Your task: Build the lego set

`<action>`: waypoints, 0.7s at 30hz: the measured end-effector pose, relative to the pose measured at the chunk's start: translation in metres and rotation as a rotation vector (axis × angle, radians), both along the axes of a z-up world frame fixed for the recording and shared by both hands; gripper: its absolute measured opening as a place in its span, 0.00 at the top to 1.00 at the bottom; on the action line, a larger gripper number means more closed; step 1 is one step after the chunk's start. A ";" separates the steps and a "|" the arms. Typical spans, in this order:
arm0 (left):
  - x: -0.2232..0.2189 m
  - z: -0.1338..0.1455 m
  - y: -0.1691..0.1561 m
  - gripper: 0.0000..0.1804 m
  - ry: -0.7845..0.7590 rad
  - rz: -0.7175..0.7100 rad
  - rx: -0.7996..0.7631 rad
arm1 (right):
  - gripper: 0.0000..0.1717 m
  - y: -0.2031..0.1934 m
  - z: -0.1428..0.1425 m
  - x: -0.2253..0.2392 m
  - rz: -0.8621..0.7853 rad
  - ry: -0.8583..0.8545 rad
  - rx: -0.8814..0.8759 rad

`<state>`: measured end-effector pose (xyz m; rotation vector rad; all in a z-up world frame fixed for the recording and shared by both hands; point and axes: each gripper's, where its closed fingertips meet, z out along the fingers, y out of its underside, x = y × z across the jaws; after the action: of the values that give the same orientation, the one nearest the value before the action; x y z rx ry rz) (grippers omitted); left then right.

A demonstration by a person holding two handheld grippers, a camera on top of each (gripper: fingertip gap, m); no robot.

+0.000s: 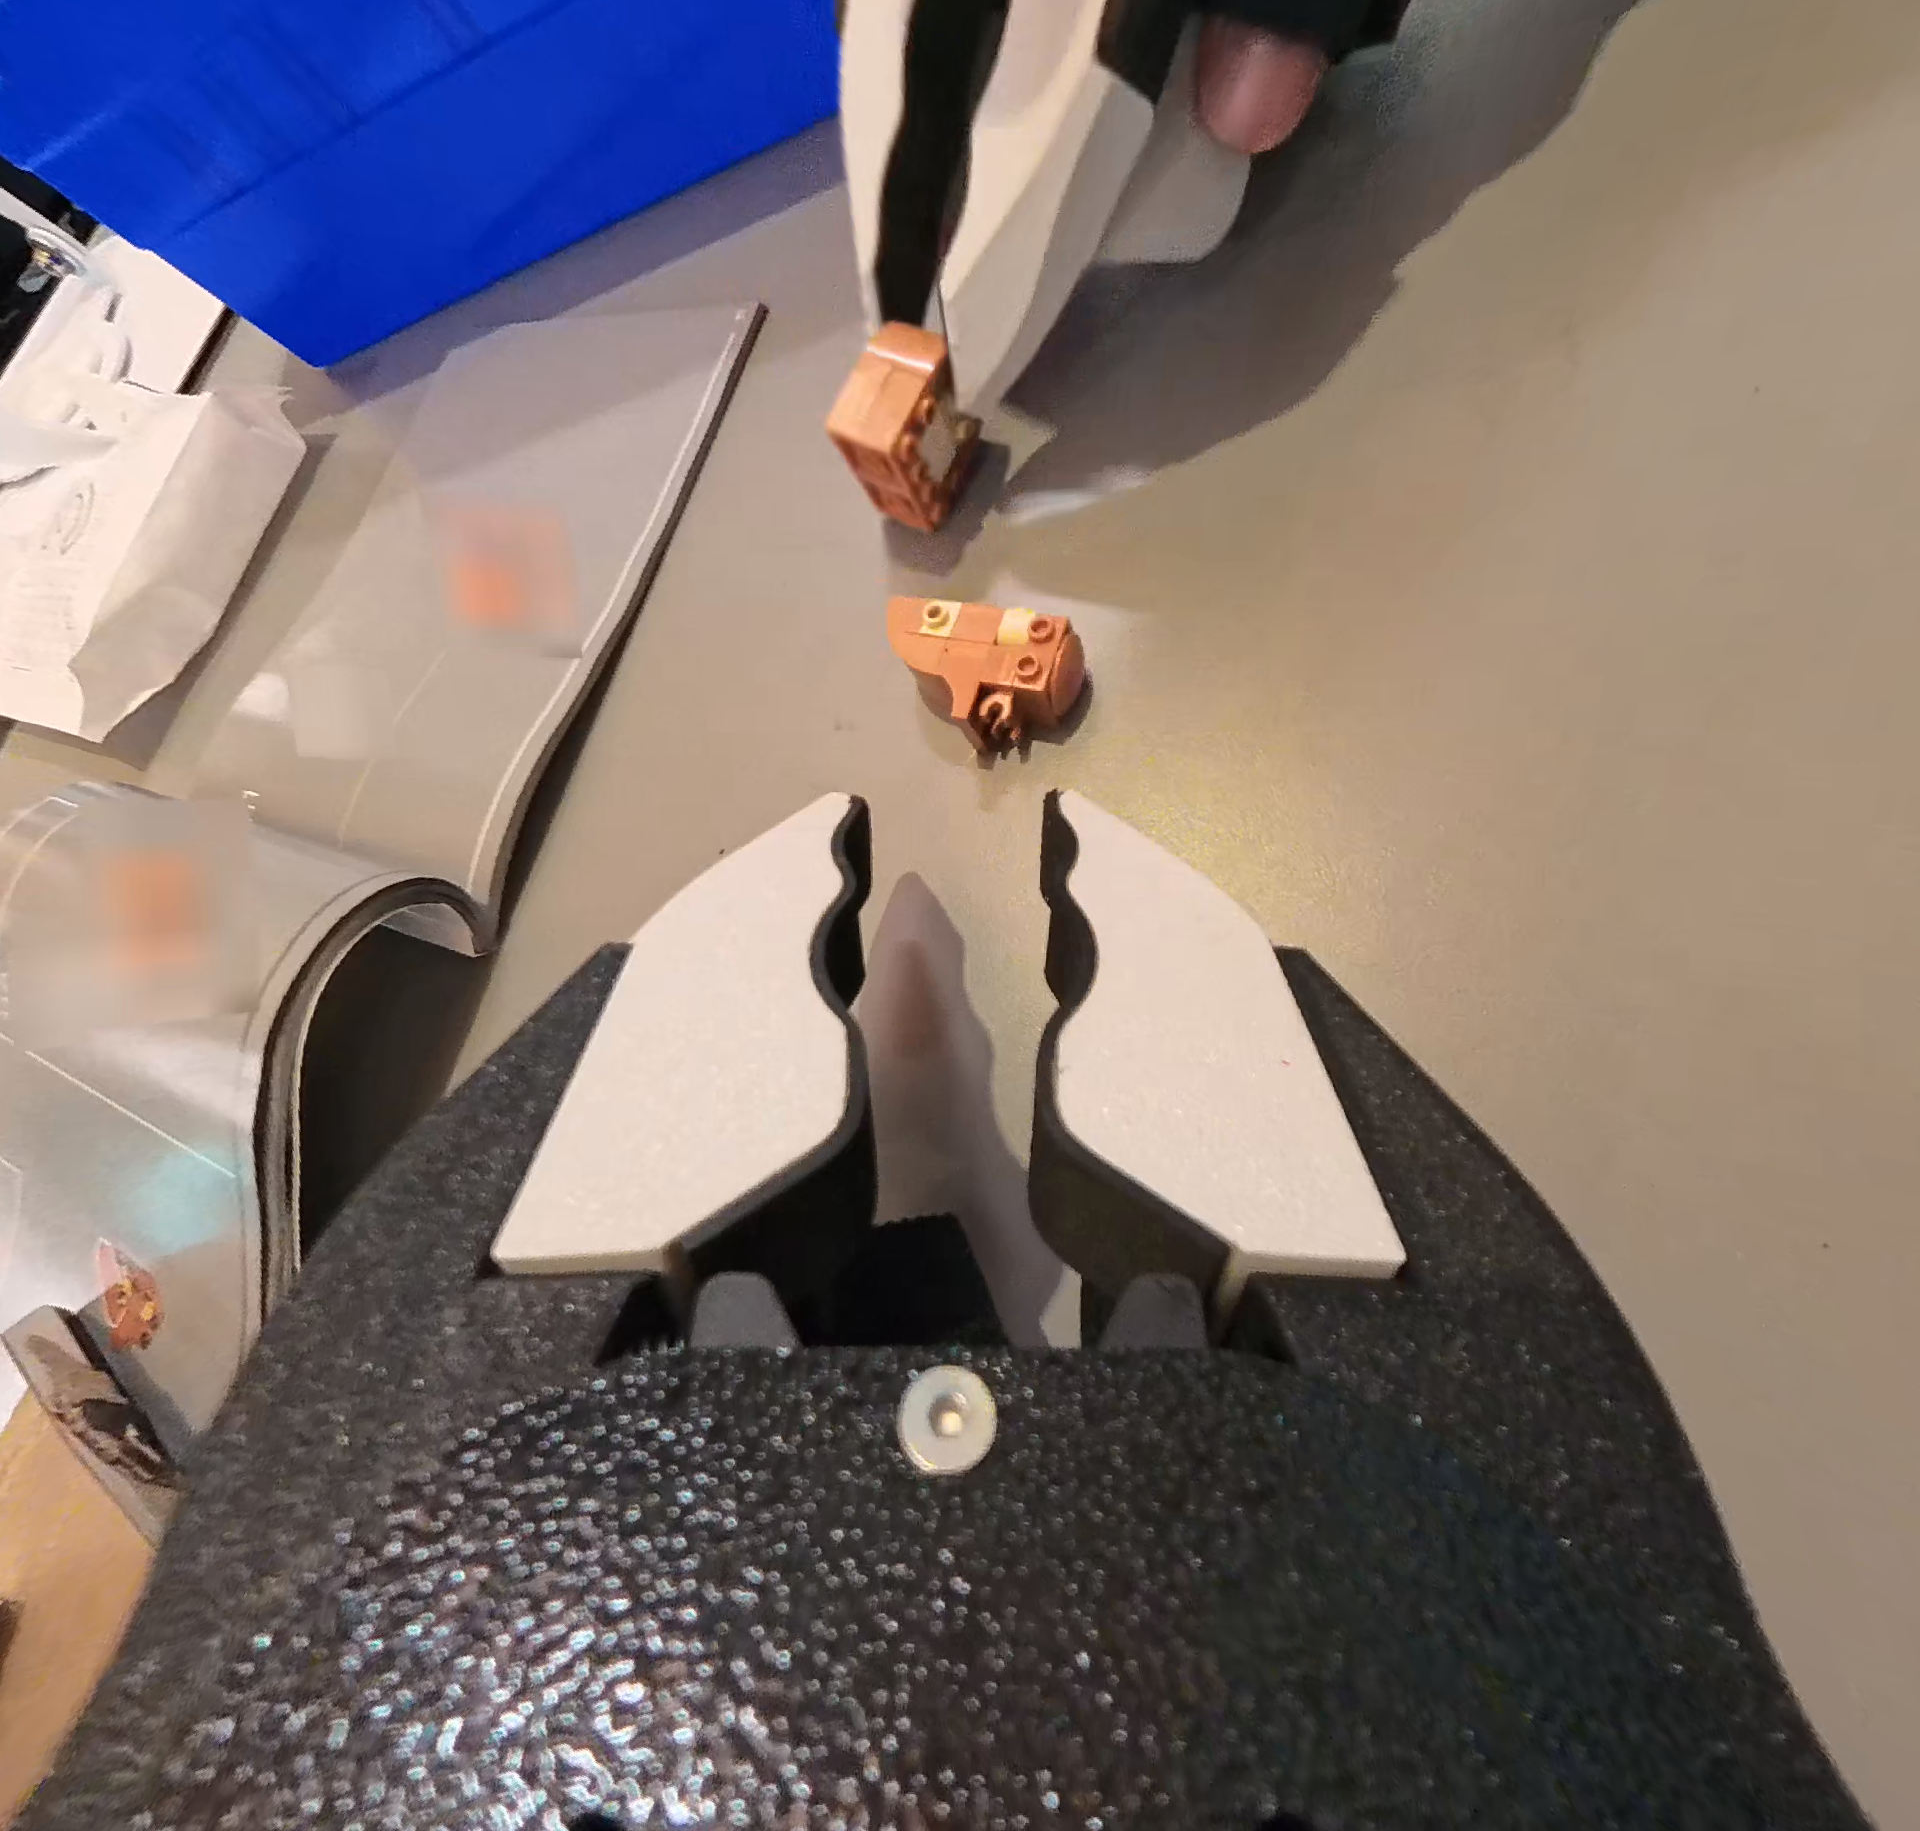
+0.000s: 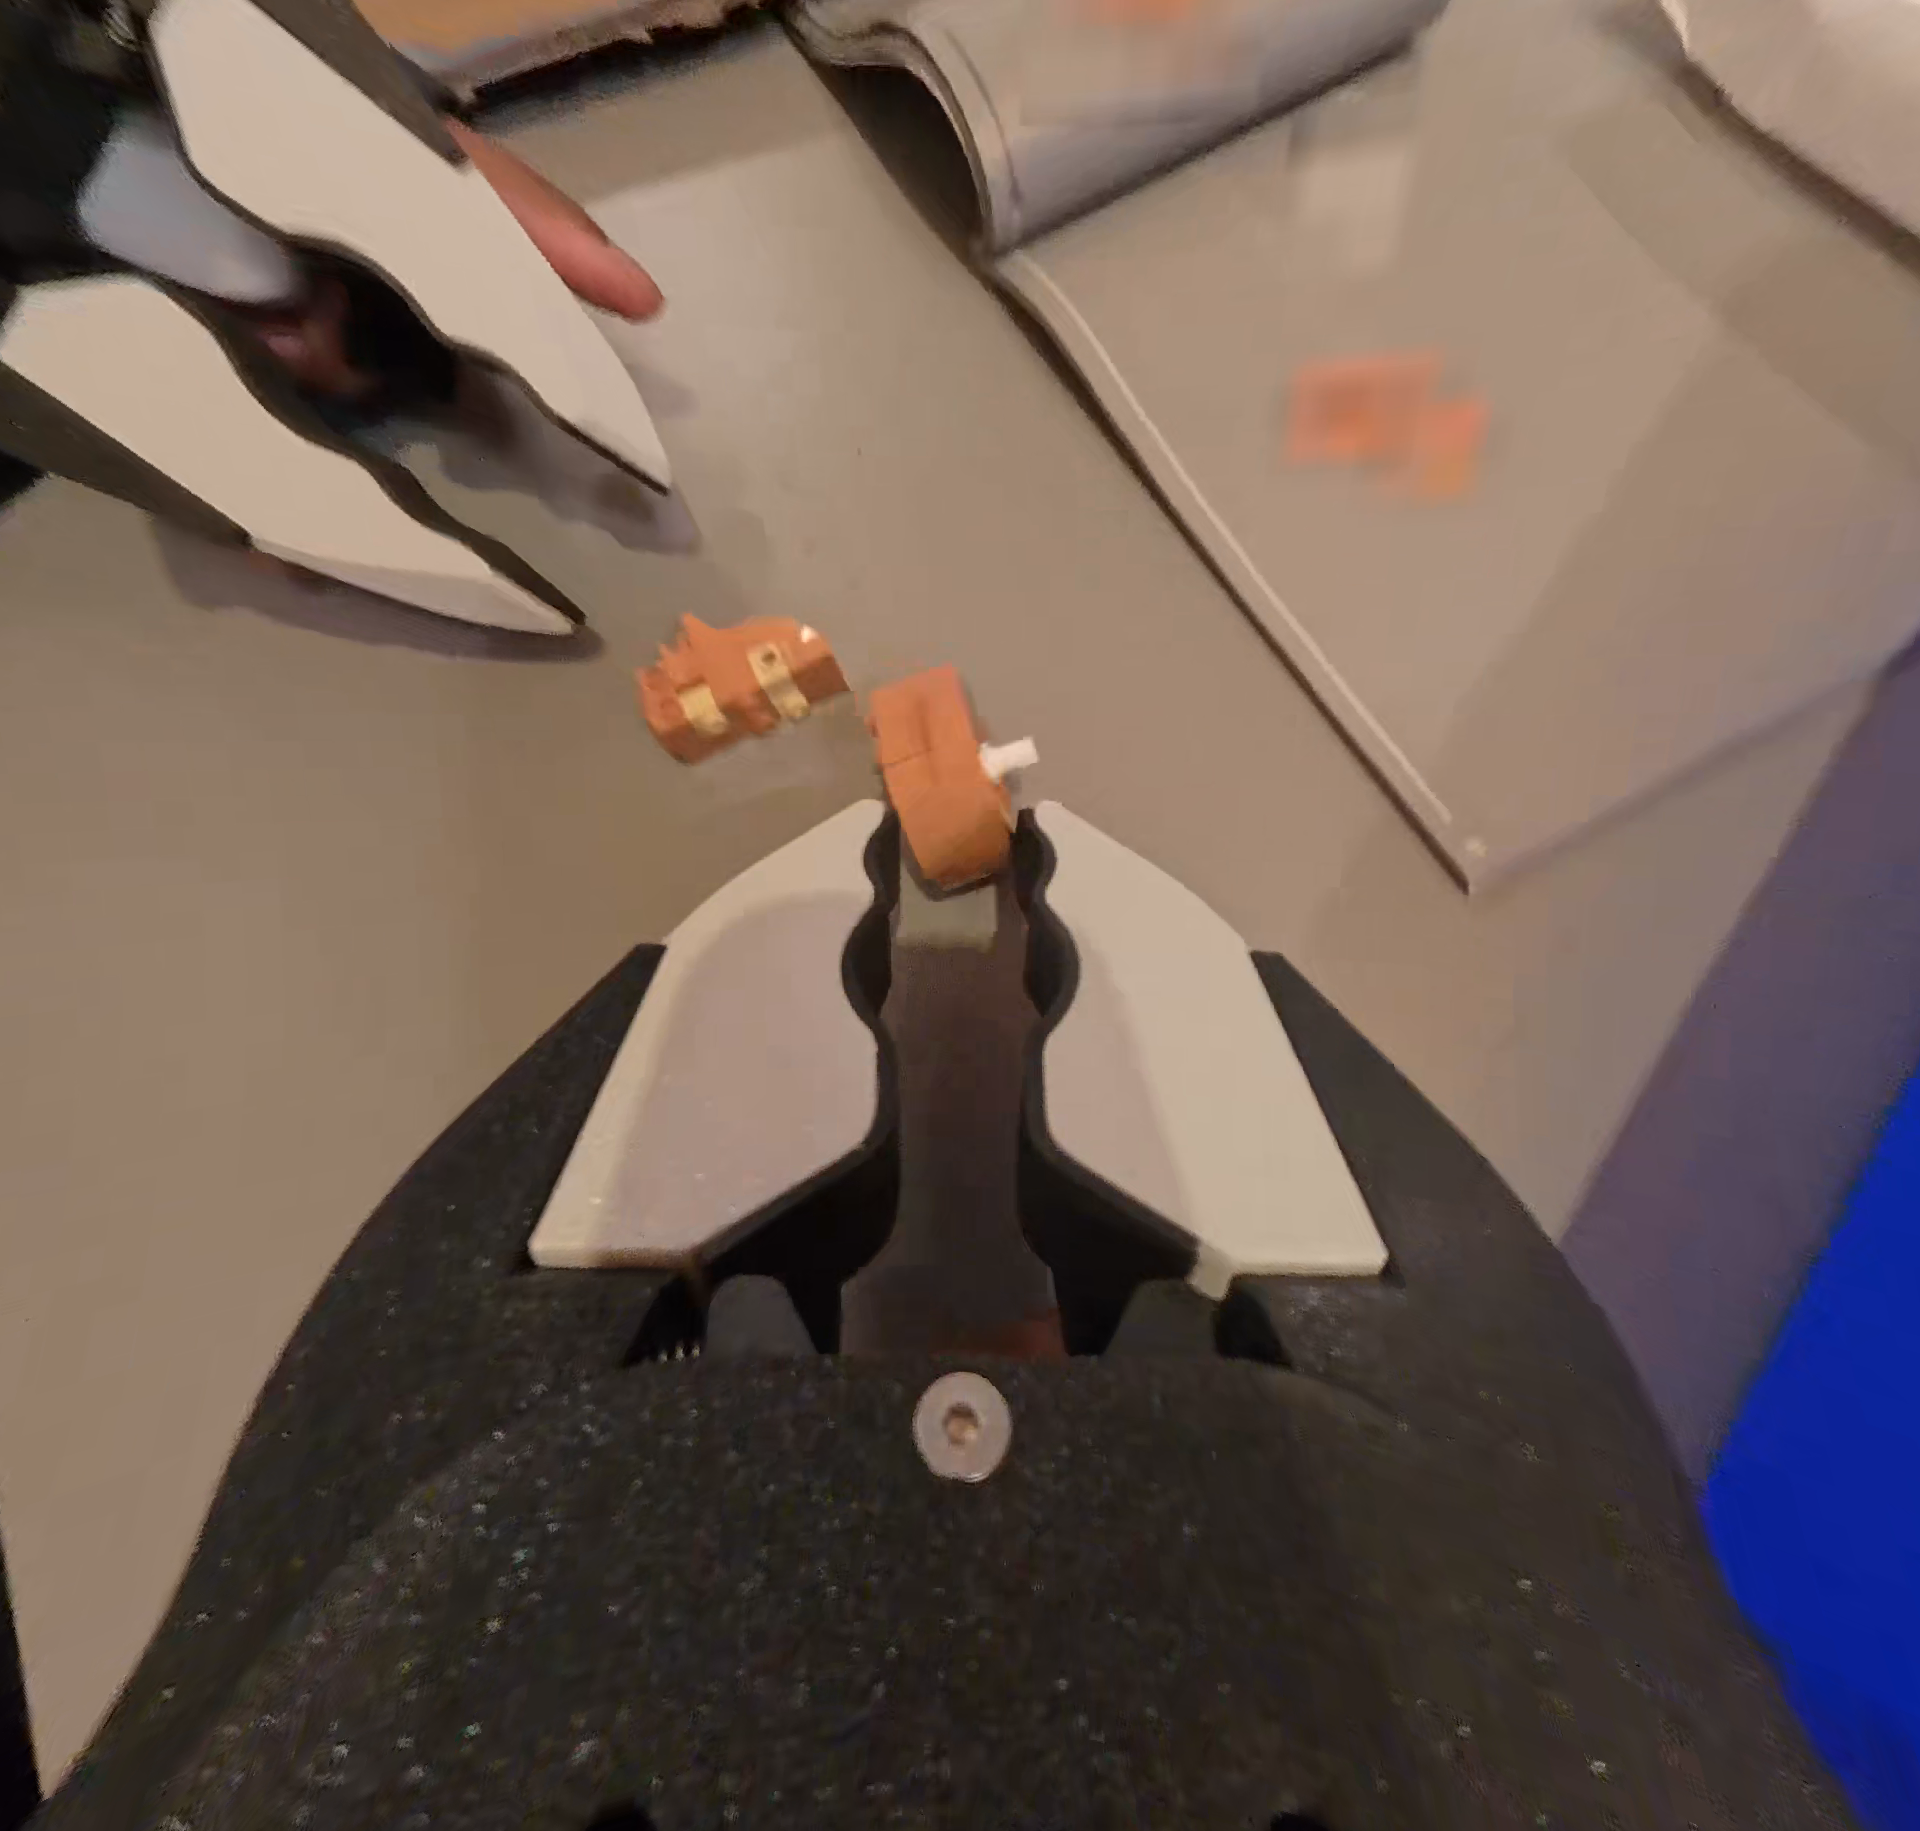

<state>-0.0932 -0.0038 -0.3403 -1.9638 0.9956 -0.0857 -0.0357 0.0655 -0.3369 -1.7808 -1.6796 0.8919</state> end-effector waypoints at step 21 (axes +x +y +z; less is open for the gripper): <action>0.001 0.000 -0.001 0.82 -0.002 -0.011 0.000 | 0.83 -0.040 0.024 0.009 0.069 0.116 0.089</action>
<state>-0.0926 -0.0051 -0.3399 -1.9582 1.0054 -0.0932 -0.0266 0.0254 -0.3127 -1.5911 -1.6884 0.9173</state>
